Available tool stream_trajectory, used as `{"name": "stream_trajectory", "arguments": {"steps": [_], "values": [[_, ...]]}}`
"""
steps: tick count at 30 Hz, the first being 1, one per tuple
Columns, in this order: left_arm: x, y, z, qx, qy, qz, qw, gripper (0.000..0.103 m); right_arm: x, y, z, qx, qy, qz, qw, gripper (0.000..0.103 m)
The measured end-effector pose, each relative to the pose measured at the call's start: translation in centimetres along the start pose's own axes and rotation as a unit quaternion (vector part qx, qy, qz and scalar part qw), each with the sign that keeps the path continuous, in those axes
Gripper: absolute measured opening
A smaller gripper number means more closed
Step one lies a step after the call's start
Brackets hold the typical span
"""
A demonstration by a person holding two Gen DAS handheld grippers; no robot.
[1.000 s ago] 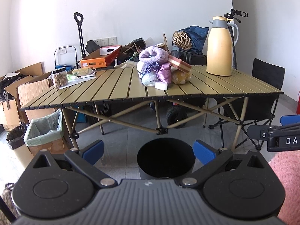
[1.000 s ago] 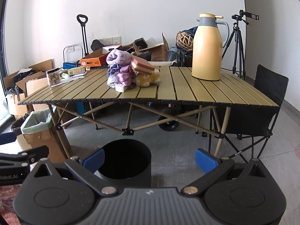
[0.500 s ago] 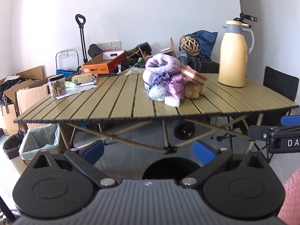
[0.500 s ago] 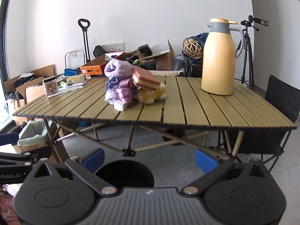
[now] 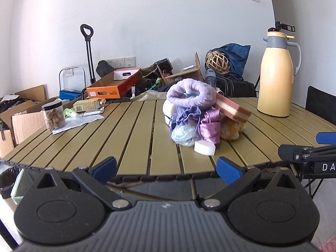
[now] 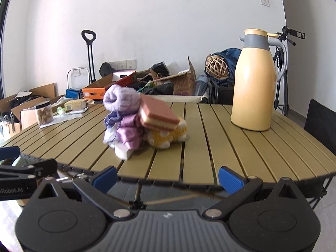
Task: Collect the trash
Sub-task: 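Move both tools to the pile on the table and close on items, then grasp the lavender sock with the left tool while the right tool holds the pink sponge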
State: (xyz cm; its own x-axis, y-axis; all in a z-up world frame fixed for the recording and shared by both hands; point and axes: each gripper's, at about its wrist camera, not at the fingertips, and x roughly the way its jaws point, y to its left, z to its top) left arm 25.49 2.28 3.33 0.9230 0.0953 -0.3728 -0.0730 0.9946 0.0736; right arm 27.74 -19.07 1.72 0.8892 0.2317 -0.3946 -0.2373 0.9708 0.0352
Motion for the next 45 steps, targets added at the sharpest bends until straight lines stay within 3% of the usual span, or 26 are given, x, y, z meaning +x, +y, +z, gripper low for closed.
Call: {"name": "stream_trajectory", "arguments": {"steps": [10, 15, 25, 30, 39, 45], "values": [[6.3, -1.2, 1.8, -0.005, 0.032, -0.028, 0.9991, 0.103, 3.7, -0.8, 2.6, -0.005, -0.01, -0.009, 1.0, 0.103], [8.2, -1.4, 2.9, -0.006, 0.026, -0.021, 0.9994, 0.103, 5.6, -1.4, 3.7, -0.003, -0.019, -0.008, 1.0, 0.103], [11.0, -0.2, 6.3, -0.018, -0.001, 0.003, 0.9998, 0.103, 10.3, -0.9, 6.6, -0.007, -0.047, 0.033, 0.998, 0.103], [12.1, 1.2, 7.9, -0.042, -0.006, 0.012, 0.999, 0.103, 13.6, -0.7, 7.9, 0.012, -0.03, 0.051, 0.998, 0.101], [13.1, 2.5, 8.8, -0.068, -0.001, 0.007, 0.9976, 0.103, 18.8, -1.6, 7.8, 0.08, 0.003, 0.085, 0.993, 0.091], [13.2, 1.7, 8.7, -0.065, 0.002, -0.002, 0.9979, 0.103, 19.2, -1.0, 7.7, 0.083, 0.003, 0.107, 0.991, 0.074]]}}
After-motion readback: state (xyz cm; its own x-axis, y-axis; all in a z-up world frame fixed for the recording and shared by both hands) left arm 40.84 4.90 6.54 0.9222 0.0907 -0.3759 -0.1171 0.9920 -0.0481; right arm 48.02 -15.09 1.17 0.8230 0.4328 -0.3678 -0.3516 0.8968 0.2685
